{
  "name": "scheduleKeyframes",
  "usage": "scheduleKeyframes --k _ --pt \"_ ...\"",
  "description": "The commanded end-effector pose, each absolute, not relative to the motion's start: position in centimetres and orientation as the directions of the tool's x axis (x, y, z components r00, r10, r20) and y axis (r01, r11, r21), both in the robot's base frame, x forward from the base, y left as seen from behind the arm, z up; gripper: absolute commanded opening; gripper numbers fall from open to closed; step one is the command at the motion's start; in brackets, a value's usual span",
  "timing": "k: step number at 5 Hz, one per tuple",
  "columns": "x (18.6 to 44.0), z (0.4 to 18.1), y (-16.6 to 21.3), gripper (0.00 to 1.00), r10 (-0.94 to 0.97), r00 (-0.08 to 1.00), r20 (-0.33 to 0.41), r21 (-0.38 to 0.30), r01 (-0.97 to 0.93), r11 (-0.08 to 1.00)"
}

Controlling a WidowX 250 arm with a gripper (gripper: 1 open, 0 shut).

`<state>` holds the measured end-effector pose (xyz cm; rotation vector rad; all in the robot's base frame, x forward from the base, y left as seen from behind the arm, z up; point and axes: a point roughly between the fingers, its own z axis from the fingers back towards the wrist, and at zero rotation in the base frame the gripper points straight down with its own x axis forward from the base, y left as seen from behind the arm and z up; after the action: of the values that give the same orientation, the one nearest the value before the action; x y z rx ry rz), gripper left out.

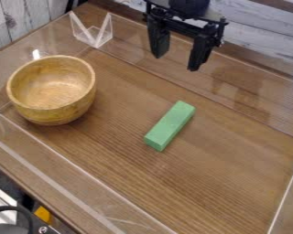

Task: Put the green block in the brown bowl

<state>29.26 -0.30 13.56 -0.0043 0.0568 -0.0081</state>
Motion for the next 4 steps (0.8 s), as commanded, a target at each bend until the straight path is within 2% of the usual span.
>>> scheduleKeyframes --k 1,2,4 --pt "28.4 12.3 -0.2 1.0 0.002 0.997 -0.074 -0.007 -0.002 1.0" --pt "27.0 9.8 -1.0 1.0 0.012 0.996 -0.087 -0.005 -0.013 1.0" --pt "26.5 8.0 -1.2 1.0 0.105 0.993 -0.06 -0.004 -0.105 0.994"
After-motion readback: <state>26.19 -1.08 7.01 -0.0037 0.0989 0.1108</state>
